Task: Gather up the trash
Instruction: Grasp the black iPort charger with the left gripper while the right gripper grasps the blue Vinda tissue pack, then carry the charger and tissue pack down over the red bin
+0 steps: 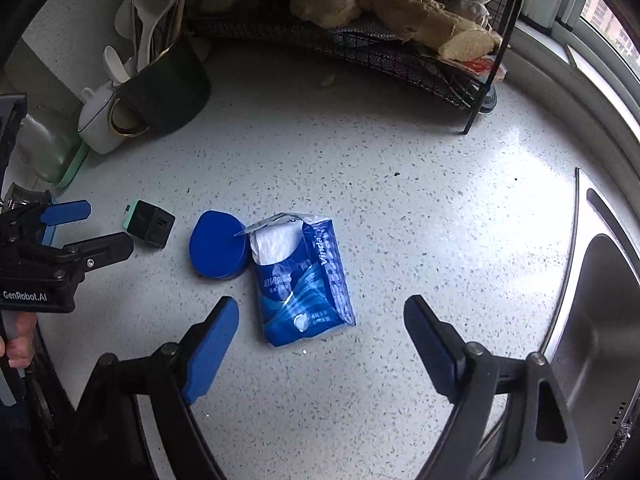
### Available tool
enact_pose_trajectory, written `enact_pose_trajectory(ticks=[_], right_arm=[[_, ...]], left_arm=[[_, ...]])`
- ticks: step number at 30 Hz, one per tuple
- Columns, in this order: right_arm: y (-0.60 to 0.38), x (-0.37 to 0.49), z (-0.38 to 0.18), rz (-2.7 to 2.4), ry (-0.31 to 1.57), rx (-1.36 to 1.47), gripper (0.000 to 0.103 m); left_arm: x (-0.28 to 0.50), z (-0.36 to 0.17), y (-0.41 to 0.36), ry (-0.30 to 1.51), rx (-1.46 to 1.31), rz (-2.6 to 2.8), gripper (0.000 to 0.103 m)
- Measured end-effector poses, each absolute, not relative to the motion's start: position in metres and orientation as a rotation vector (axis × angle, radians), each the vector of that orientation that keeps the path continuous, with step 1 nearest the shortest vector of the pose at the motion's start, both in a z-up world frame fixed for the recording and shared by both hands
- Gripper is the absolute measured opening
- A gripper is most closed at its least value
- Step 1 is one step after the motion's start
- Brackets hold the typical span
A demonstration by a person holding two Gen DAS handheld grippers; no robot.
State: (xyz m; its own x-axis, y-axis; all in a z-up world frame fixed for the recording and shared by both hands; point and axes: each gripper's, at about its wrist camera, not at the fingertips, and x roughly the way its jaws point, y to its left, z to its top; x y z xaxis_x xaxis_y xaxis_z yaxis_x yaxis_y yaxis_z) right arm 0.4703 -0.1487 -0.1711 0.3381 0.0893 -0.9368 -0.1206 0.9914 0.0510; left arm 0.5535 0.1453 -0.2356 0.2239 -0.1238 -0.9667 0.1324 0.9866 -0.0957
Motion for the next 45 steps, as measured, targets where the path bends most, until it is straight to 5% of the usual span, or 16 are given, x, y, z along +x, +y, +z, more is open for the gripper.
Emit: enact_pose_trajectory(ticks=[8,13,28,45], right_arm=[[-0.143,0.481,-0.191,0.151,1.255,-0.032,0.079],[-0.140,0.491,-0.198,0.179,1.272,-0.013,0.066],[-0.120,0.460,-0.201,0.208,1.231,-0.045,0.026],[-0.144,0.337,-0.155,0.197,1.116,-0.026,0.023]], left_arm=[[0.570,-0.249,0.144,1.344,0.049,-0.183,0.081],[0.574,-0.257,0.143,1.367,0.037,-0.229,0.053],[0.521,-0.258,0.122,1.353,0.121,-0.277,0.052],[0.396,-0.203,0.058,1.261,0.139,-0.309,0.052]])
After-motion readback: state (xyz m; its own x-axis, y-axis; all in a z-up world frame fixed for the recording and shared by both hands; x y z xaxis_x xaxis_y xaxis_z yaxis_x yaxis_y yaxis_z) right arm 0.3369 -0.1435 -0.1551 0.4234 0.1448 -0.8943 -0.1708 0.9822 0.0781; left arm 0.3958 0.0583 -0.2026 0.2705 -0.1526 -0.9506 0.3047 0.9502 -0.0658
